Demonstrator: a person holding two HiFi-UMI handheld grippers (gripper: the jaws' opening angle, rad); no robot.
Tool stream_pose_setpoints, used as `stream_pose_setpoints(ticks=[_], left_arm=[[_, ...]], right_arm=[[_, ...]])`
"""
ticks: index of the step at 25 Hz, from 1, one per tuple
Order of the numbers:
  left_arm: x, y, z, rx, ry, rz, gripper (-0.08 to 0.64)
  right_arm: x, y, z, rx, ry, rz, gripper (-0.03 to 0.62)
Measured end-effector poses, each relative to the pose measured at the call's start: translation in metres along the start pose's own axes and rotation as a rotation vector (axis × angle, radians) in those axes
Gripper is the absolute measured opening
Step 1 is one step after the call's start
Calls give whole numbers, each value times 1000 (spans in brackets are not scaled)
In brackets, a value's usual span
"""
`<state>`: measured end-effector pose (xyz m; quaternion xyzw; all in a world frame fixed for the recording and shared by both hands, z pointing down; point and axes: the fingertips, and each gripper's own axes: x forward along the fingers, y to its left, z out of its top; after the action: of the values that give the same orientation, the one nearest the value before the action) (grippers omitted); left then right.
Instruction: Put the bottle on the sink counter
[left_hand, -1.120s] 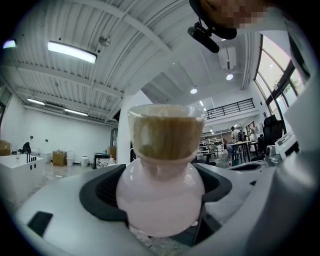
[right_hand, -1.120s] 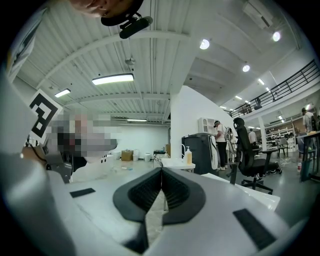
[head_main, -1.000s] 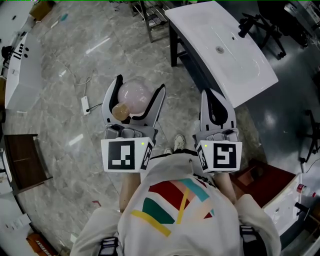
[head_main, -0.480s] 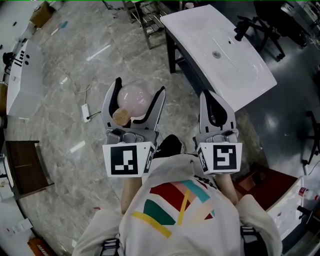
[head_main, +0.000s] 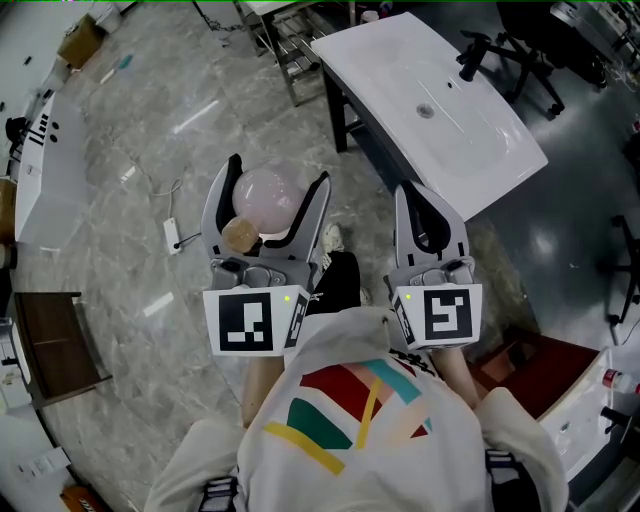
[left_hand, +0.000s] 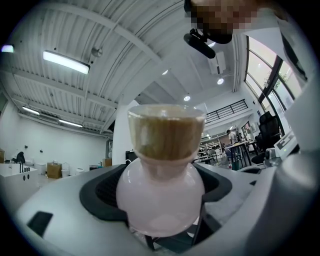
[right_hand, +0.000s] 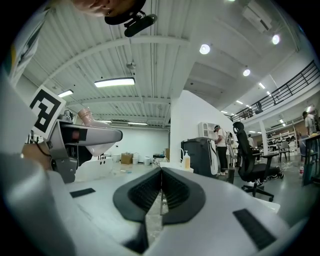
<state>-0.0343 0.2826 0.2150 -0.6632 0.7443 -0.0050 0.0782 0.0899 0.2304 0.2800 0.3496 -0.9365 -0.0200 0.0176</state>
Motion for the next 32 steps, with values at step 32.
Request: stream_pose_setpoints(ticks=[32], left_arm=[[124, 40, -34, -39, -13, -76, 405]], right_arm=[[99, -54, -21, -5, 32, -97, 12]])
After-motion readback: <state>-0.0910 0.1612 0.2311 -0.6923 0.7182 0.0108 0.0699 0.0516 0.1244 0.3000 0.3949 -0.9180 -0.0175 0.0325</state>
